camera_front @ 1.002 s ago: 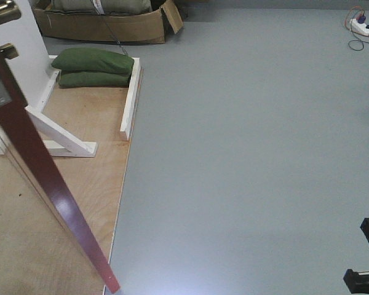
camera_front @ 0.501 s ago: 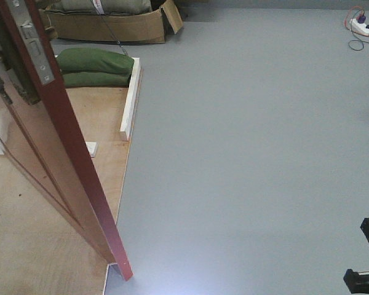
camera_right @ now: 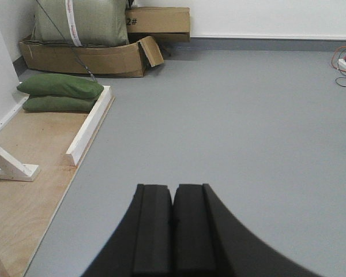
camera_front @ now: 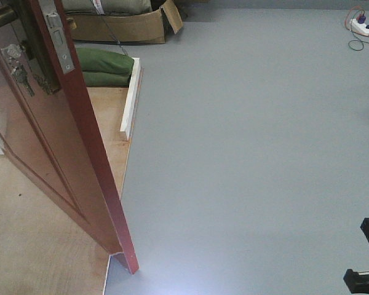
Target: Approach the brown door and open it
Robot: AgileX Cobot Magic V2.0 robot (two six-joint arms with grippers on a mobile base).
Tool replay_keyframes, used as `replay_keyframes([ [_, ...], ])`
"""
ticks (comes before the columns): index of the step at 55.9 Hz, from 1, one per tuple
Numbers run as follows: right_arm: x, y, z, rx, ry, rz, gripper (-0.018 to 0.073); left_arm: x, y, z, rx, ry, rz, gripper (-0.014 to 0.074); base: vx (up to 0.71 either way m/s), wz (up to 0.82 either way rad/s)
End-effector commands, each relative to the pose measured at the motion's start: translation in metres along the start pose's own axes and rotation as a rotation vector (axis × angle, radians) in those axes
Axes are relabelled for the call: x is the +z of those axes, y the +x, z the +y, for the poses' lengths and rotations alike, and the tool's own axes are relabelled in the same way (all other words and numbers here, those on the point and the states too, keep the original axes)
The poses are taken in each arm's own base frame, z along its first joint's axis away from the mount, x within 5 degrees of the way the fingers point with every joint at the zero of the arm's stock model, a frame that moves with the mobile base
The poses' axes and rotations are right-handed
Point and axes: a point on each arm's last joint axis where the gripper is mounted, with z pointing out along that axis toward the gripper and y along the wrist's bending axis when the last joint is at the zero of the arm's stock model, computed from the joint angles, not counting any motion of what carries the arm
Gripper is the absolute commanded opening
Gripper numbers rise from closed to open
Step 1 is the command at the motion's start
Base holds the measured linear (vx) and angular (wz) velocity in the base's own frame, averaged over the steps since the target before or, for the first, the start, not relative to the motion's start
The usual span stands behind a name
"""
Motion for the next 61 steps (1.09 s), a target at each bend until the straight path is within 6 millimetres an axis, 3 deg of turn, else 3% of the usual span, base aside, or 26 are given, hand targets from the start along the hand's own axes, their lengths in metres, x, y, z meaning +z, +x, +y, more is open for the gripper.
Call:
replay_keyframes([
  [1, -0.0003, -0.0065, -0.0006, -0.011, 0.008, -0.083, 0.0000, -0.0047, -0.0151, -0.0035, -0.003, 0.004, -0.052, -0.0003, 0.00, 0.00],
  [61, -0.0002, -0.0061, -0.0006, -0.011, 0.007, -0.079, 0.0000, -0.0047, -0.0151, -0.0034, -0.003, 0.004, -0.052, -0.0003, 0.00, 0.00],
])
